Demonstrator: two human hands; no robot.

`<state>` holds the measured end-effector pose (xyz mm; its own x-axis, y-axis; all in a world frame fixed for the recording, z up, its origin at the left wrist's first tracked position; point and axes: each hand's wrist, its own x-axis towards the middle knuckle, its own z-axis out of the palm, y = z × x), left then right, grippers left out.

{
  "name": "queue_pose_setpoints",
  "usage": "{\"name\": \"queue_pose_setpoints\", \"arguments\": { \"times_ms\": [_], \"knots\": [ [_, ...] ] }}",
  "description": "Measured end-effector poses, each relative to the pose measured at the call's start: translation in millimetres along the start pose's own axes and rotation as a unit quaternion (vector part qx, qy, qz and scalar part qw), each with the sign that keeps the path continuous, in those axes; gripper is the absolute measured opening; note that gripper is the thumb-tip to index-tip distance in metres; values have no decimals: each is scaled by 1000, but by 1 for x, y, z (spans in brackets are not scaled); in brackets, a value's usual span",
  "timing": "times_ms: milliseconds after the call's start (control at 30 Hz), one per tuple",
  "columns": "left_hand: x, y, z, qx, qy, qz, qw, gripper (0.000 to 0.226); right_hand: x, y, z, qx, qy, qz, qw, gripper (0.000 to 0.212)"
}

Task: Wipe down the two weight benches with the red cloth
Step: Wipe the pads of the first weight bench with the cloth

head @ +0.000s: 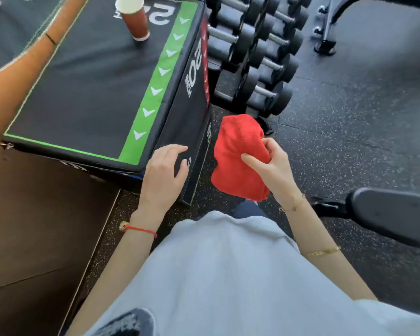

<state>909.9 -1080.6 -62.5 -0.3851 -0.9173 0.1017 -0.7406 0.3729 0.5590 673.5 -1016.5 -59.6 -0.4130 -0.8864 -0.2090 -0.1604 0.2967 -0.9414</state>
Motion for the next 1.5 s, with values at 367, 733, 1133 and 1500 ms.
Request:
{"name": "queue_pose_setpoints", "arguments": {
  "times_ms": [367,733,1133,1500],
  "knots": [
    [-16,130,81,-20,-113,177,977,28,-113,73,-134,81,192,70,975,25],
    [-107,309,208,-54,-174,244,953,28,-235,146,-320,62,288,117,948,30],
    [-123,426,298,-41,-207,284,935,28,-261,202,-467,54,326,157,930,32],
    [-66,497,374,-24,-213,275,937,31,-200,246,-548,12,316,195,928,30]
  ]
}}
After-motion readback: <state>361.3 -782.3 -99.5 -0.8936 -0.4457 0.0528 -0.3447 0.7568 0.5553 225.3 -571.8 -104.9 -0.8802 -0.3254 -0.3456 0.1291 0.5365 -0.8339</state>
